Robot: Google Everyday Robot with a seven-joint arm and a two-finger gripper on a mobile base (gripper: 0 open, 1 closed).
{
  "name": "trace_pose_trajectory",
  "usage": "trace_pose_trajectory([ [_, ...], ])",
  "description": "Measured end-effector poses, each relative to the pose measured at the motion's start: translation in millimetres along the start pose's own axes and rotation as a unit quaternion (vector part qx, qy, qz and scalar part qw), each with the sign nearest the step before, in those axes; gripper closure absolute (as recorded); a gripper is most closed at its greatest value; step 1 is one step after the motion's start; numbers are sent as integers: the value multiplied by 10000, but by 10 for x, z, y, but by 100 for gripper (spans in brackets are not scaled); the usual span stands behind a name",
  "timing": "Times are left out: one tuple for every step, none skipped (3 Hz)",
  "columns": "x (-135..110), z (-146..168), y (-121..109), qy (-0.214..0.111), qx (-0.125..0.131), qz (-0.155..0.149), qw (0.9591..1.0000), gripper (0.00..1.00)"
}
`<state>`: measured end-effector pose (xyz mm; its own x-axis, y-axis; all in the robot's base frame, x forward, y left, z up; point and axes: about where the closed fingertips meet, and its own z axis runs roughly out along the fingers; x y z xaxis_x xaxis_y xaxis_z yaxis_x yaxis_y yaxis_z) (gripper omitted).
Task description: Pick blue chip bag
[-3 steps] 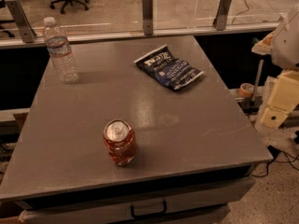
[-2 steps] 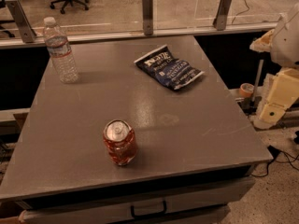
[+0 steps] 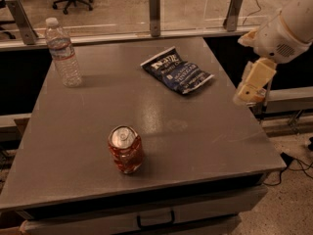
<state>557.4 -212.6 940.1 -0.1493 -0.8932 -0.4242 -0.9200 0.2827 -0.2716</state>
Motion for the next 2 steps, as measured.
trace_pose_trajectory([
  [-135, 497, -397, -458, -36, 178, 9988, 0],
  [-305, 974, -658, -813, -120, 453, 9956, 0],
])
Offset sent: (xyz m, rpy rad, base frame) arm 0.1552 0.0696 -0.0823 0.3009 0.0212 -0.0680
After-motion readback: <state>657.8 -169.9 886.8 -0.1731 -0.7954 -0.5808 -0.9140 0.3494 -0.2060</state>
